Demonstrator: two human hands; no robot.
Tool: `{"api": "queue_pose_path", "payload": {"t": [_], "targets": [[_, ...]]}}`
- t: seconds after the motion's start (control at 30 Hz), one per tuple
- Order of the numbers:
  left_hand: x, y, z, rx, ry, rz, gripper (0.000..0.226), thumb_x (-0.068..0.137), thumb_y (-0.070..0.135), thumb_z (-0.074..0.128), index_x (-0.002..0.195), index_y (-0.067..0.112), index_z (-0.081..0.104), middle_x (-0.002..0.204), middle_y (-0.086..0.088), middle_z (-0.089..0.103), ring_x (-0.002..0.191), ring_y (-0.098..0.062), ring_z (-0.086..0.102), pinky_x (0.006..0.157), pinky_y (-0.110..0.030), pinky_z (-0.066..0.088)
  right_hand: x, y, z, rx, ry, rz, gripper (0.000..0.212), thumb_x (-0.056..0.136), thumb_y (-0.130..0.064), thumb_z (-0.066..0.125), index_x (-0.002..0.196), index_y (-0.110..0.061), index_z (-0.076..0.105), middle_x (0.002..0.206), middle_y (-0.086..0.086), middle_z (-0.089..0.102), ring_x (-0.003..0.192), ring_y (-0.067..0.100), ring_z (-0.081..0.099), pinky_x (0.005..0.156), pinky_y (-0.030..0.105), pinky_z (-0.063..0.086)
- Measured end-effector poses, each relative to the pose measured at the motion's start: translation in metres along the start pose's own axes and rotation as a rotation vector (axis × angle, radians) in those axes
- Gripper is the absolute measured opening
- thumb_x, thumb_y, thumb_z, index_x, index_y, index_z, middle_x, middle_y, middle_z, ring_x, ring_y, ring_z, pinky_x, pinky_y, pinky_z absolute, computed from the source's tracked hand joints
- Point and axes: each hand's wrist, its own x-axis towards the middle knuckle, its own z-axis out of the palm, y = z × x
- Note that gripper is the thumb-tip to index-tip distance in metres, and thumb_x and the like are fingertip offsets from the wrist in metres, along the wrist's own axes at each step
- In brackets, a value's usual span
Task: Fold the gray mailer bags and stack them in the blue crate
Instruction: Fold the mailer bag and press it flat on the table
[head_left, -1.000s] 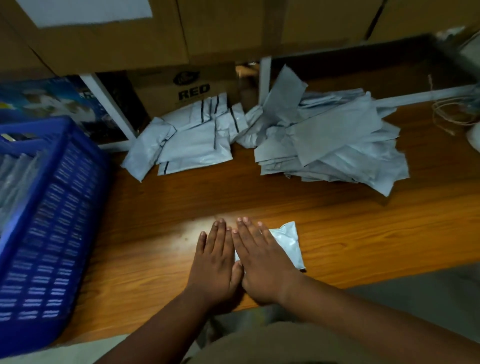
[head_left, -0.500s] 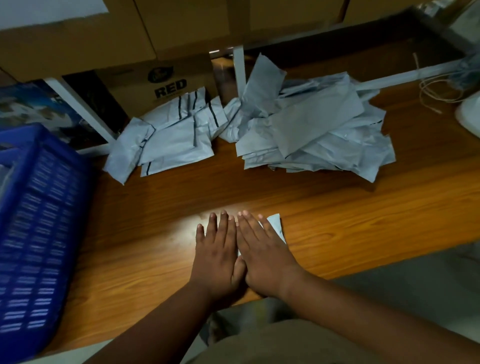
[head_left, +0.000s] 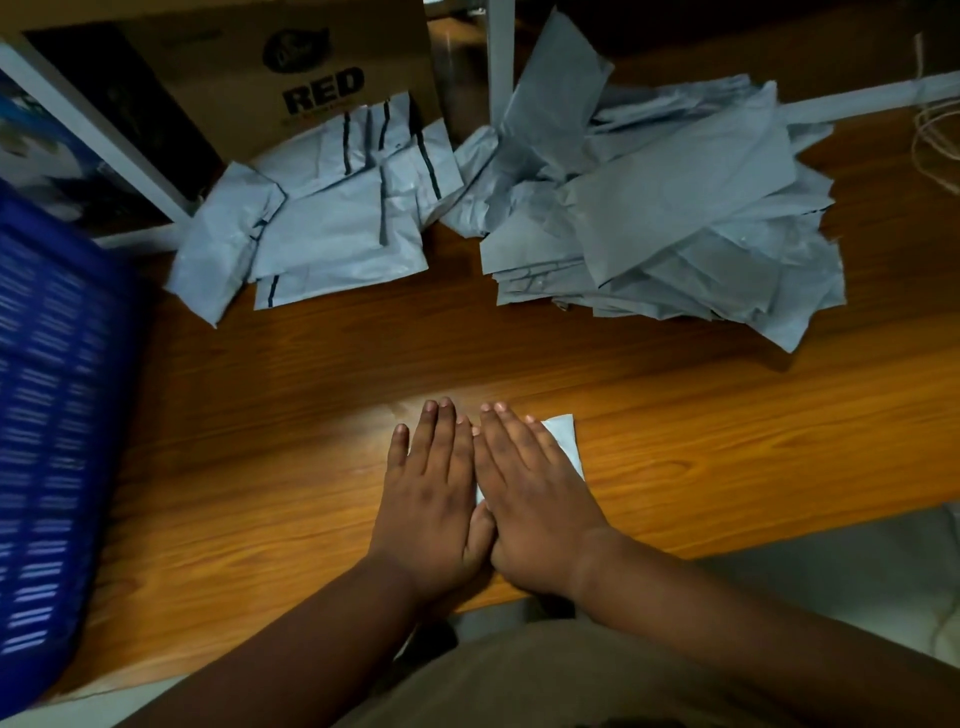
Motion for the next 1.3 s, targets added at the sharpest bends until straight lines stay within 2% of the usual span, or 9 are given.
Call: {"api": "queue_pose_path", "payload": {"t": [0.37, 0.57, 0.7, 0.77, 0.97, 1.17, 1.3], "targets": [[-0.005, 0.006, -0.005, -0.003, 0.007, -0.05, 0.086, 0.102, 0.058, 0.02, 0.169, 0.006, 0.009, 0.177, -0.018, 0.0, 0.164, -0.03, -0.008, 0.129, -0.059, 0.01, -0.005, 0.004, -0.008, 0.018, -0.004, -0.037, 0.088, 0.096, -0.044, 0.035, 0.17, -0.008, 0.002, 0.178, 0.015, -0.008, 0.164, 0.028, -0.016, 0.133, 0.052, -0.002], [0.0, 0.016, -0.021, 0.033, 0.033, -0.008, 0.086, 0.102, 0.064, 0.021, 0.168, 0.01, 0.02, 0.175, -0.018, 0.017, 0.164, -0.033, 0.01, 0.129, -0.062, 0.01, -0.018, 0.022, -0.023, 0.054, 0.044, -0.002, 0.093, 0.095, -0.052, 0.039, 0.171, -0.011, 0.005, 0.179, 0.013, -0.004, 0.164, 0.027, -0.014, 0.131, 0.051, -0.01], [0.012, 0.022, -0.023, -0.018, 0.083, 0.057, 0.08, 0.106, 0.062, 0.017, 0.17, 0.013, 0.012, 0.177, -0.015, 0.005, 0.165, -0.026, 0.002, 0.131, -0.055, 0.008, -0.014, 0.033, -0.026, 0.023, 0.02, -0.001, 0.095, 0.094, -0.055, 0.033, 0.17, -0.012, -0.004, 0.178, 0.013, -0.014, 0.163, 0.026, -0.021, 0.131, 0.05, -0.011], [0.018, 0.022, -0.019, -0.009, 0.076, 0.052, 0.081, 0.106, 0.063, 0.012, 0.17, 0.013, 0.012, 0.177, -0.014, 0.002, 0.165, -0.026, -0.002, 0.13, -0.057, 0.011, -0.01, 0.037, -0.025, 0.038, 0.012, 0.005, 0.095, 0.094, -0.055, 0.033, 0.17, -0.012, -0.004, 0.178, 0.013, -0.015, 0.163, 0.026, -0.021, 0.132, 0.048, -0.011], [0.021, 0.019, -0.011, -0.018, 0.079, 0.032, 0.089, 0.102, 0.07, 0.008, 0.17, 0.012, 0.014, 0.177, -0.014, 0.008, 0.165, -0.028, -0.001, 0.127, -0.062, 0.014, -0.005, 0.042, -0.01, 0.093, 0.016, 0.01, 0.096, 0.094, -0.055, 0.038, 0.171, -0.013, -0.003, 0.178, 0.012, -0.015, 0.162, 0.024, -0.022, 0.133, 0.051, -0.001], [0.027, 0.016, -0.012, -0.016, 0.085, 0.053, 0.099, 0.098, 0.079, 0.016, 0.169, 0.01, 0.016, 0.177, -0.014, 0.01, 0.165, -0.027, 0.0, 0.125, -0.065, 0.014, 0.001, 0.046, -0.004, 0.11, 0.031, 0.006, 0.102, 0.096, -0.067, 0.041, 0.171, -0.014, -0.004, 0.177, 0.011, -0.018, 0.162, 0.023, -0.024, 0.133, 0.049, -0.003], [0.03, 0.015, -0.012, -0.015, 0.086, 0.063, 0.103, 0.096, 0.082, 0.015, 0.17, 0.01, 0.015, 0.178, -0.014, 0.008, 0.165, -0.027, -0.002, 0.125, -0.067, 0.012, 0.002, 0.047, -0.004, 0.106, 0.03, 0.012, 0.103, 0.096, -0.07, 0.038, 0.17, -0.012, -0.005, 0.177, 0.012, -0.019, 0.162, 0.025, -0.024, 0.133, 0.048, -0.004]]}}
